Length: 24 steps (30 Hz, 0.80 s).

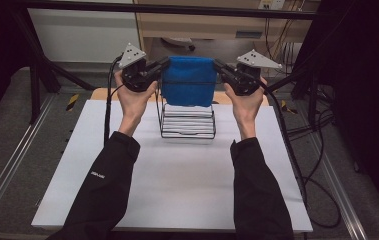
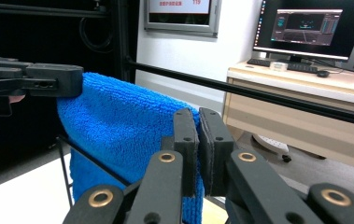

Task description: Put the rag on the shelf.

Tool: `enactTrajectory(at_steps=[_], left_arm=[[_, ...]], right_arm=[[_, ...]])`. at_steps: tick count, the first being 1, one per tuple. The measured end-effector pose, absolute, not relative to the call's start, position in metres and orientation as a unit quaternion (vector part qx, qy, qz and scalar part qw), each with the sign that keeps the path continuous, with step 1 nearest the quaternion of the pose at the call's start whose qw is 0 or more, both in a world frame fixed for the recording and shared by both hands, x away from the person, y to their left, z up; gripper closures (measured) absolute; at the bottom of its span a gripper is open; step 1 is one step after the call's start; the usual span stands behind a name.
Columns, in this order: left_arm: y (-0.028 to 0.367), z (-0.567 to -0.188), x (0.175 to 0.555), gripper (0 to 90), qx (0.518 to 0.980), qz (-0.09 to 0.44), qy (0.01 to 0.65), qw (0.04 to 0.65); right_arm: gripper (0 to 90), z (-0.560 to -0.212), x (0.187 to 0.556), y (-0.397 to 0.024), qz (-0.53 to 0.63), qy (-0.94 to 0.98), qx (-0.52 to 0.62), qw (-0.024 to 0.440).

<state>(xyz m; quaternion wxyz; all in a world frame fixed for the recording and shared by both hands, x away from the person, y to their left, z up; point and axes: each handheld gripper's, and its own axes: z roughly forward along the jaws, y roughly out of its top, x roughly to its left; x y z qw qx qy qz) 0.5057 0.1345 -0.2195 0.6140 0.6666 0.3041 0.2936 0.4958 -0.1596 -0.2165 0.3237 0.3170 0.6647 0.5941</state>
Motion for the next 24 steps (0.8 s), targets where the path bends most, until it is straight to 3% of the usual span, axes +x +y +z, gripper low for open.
enactTrajectory(at_steps=[24], left_arm=[[0.143,-0.239,0.482,84.5,0.718,0.246,0.302,0.577]], right_arm=[[86.0,-0.225,0.472,-0.161,0.554,0.725,0.314,0.264]])
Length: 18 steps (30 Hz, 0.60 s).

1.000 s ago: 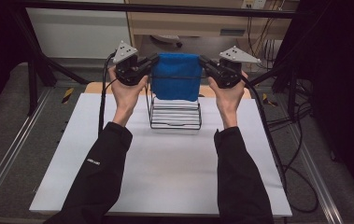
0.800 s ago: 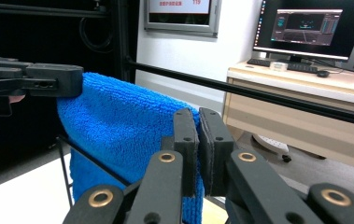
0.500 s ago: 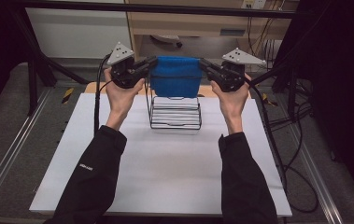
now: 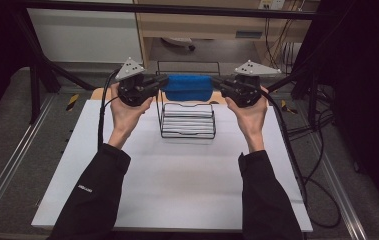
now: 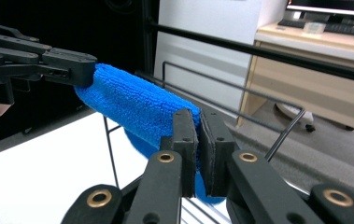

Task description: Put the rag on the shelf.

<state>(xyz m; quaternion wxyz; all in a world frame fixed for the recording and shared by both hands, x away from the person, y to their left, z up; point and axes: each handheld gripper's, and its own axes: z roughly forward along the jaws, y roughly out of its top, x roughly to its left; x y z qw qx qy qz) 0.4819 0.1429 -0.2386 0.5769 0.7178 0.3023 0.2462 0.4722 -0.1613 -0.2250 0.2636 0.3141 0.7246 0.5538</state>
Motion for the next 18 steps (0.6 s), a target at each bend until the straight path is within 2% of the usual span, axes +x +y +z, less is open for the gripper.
enactTrajectory(at_steps=[14,18], left_arm=[[0.144,-0.255,0.481,82.1,0.747,0.229,0.314,0.54],[0.147,-0.249,0.479,78.3,0.75,0.225,0.311,0.539]], right_arm=[[85.7,-0.243,0.47,-0.16,0.537,0.744,0.32,0.233],[85.7,-0.246,0.47,-0.16,0.535,0.746,0.32,0.233]])
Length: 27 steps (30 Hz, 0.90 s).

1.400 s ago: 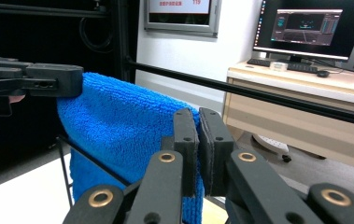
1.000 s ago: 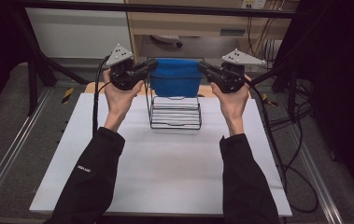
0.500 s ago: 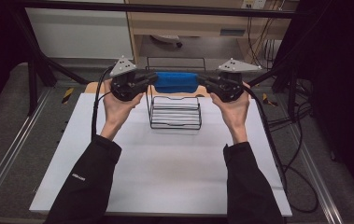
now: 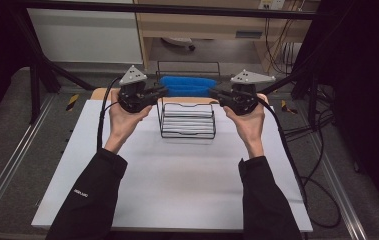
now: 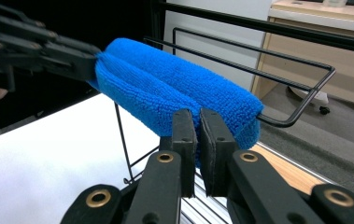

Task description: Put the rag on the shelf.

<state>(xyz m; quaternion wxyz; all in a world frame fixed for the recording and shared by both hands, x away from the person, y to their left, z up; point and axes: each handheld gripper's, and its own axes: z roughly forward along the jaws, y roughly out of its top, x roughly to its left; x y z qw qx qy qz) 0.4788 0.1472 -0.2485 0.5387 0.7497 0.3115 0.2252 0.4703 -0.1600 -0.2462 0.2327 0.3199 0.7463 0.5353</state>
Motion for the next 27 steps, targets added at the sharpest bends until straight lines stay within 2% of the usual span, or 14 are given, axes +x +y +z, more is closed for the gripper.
enactTrajectory(at_steps=[5,10,20,27], left_arm=[[0.152,-0.233,0.475,70.6,0.741,0.222,0.308,0.554],[0.15,-0.227,0.475,70.9,0.745,0.216,0.306,0.553],[0.138,-0.245,0.482,88.6,0.794,0.189,0.306,0.49],[0.134,-0.256,0.485,89.9,0.802,0.193,0.308,0.474]], right_arm=[[85.6,-0.248,0.47,-0.16,0.534,0.748,0.319,0.232],[85.3,-0.251,0.47,-0.159,0.528,0.753,0.315,0.234],[81.4,-0.255,0.47,-0.159,0.521,0.76,0.308,0.236],[69.3,-0.255,0.468,-0.159,0.526,0.76,0.303,0.233]])
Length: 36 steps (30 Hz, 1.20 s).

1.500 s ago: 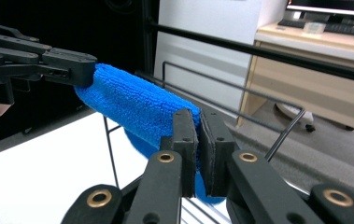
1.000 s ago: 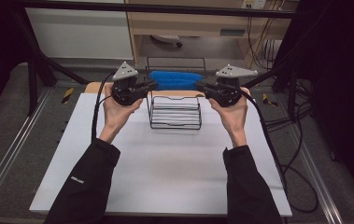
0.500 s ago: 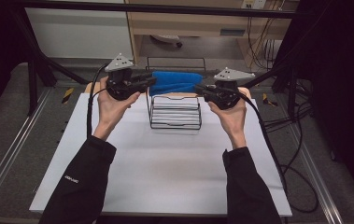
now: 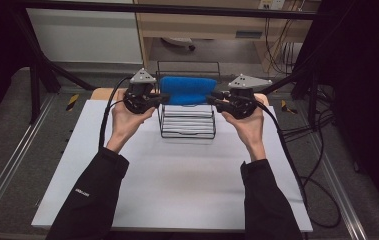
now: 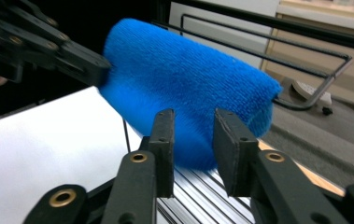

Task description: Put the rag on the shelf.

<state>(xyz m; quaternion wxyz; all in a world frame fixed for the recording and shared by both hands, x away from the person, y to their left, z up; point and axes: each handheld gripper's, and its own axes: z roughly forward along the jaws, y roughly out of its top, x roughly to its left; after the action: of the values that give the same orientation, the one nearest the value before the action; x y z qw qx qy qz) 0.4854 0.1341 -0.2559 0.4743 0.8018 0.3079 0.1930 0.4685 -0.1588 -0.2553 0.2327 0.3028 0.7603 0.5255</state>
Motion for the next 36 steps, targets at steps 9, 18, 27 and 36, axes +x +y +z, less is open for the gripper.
enactTrajectory(at_steps=[9,18,27,36], left_arm=[[0.134,-0.268,0.489,89.9,0.798,0.2,0.314,0.474],[0.136,-0.273,0.491,88.9,0.794,0.195,0.317,0.48],[0.147,-0.276,0.476,71.1,0.798,0.196,0.319,0.472],[0.172,-0.295,0.454,46.9,0.81,0.185,0.328,0.45]], right_arm=[[88.2,-0.267,0.475,-0.155,0.525,0.763,0.32,0.197],[87.2,-0.283,0.482,-0.162,0.511,0.757,0.342,0.222],[62.7,-0.273,0.458,-0.174,0.54,0.742,0.334,0.216],[28.8,-0.277,0.437,-0.189,0.536,0.742,0.348,0.202]])
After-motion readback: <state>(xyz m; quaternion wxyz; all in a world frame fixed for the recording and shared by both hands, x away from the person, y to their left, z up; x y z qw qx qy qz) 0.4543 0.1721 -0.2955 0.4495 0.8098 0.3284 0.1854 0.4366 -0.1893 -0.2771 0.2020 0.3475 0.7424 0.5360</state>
